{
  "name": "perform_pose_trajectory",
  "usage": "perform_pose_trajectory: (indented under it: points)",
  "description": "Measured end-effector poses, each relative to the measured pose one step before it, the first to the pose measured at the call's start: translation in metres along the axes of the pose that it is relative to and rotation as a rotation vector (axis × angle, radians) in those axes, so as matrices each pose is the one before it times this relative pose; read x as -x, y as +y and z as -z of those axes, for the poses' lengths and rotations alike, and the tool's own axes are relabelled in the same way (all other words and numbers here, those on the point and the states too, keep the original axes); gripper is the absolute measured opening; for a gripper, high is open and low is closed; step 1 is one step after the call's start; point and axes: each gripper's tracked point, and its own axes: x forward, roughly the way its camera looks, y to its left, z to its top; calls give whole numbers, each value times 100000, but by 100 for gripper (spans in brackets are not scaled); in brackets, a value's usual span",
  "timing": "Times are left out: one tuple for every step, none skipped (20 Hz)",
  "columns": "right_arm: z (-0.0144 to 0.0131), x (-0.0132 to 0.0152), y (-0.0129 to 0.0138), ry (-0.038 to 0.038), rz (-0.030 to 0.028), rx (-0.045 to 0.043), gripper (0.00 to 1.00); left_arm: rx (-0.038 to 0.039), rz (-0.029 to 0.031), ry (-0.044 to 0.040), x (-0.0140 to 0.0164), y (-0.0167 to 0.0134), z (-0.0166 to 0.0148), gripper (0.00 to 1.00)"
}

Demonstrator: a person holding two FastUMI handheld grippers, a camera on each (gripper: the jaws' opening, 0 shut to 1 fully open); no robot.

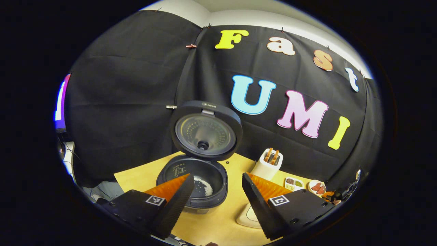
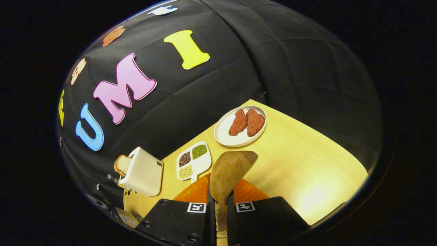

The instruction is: Close the left gripper, press the button to open the rice cooker; take a wooden spoon from the chopstick holder with the right hand, scoop a spoonful of rice and pour it into the rice cooker, then put the wooden spoon back into the chopstick holder.

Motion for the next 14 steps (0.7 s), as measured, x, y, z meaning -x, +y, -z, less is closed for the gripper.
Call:
perform_pose_trajectory:
  points:
    - [-274, 600, -602, 795, 222, 849, 18, -590, -1177, -2268, -94, 252, -786, 95]
    - [235, -99, 244, 615, -714, 421, 19, -782, -1046, -2517, -108, 303, -825, 95]
    - [-12, 39, 276, -864, -688, 725, 19, -911, -95, -2485, -126, 95, -803, 95]
    - [-153, -177, -34, -1236, 370, 1212, 20, -1274, 197, -2290, -165, 33, -823, 95]
    - [-334, 634, 305, -679, -328, 712, 22, -1544, -247, -1970, -402, 186, -674, 95]
    - [-90, 318, 126, -295, -218, 750, 33, -1616, -274, -2297, -596, 308, -930, 95]
    - [9, 479, 121, -334, -355, 1097, 31, -1675, -340, -2790, -517, 204, -1108, 95]
    - [36, 632, 10, -610, 253, 2076, 53, -2201, -47, -3159, -488, 106, -1204, 95]
    - [409, 48, 322, -887, -236, 2415, 76, -2670, 152, -2627, -487, 50, -922, 95]
    - [-232, 743, -300, -1053, 710, 2890, 99, -3976, 432, -2580, -700, 94, -963, 95]
    - [-332, 1146, -347, -1264, 1030, 2086, 99, -3838, 395, -3033, -534, 41, -897, 95]
    - [-503, 928, -271, -1550, 511, 1456, 99, -2791, 538, -2939, -594, 53, -889, 95]
    - [-423, 1074, -295, -1605, 333, 1877, 99, -937, 1178, -2028, -522, -28, -492, 95]
    - [-480, 1098, -441, -1579, 875, 2331, 99, 515, 1358, -1592, -471, -161, -275, 95]
